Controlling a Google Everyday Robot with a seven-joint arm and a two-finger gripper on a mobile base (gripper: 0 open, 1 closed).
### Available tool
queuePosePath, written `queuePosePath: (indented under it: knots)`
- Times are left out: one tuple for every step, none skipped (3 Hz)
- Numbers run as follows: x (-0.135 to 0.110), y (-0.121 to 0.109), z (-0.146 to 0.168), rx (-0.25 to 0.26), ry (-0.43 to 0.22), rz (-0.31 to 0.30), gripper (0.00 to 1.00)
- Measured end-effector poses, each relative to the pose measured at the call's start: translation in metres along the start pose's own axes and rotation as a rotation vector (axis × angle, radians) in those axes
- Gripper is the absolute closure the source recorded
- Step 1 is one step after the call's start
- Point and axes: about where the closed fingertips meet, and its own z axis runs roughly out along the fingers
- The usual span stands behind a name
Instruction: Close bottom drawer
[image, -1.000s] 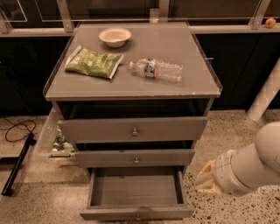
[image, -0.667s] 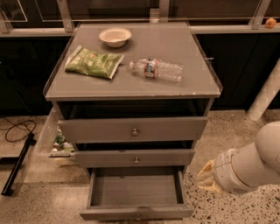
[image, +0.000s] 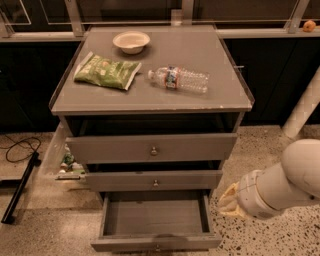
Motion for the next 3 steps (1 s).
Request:
queuePosePath:
  knots:
    - [0.012, -0.002, 0.057, -0.033, -0.009, 0.029, 1.0]
    - [0.024, 0.008, 0.103, 0.003, -0.039, 0.078, 1.0]
    - [0.033, 0.026, 0.137, 0.039, -0.058, 0.104, 1.0]
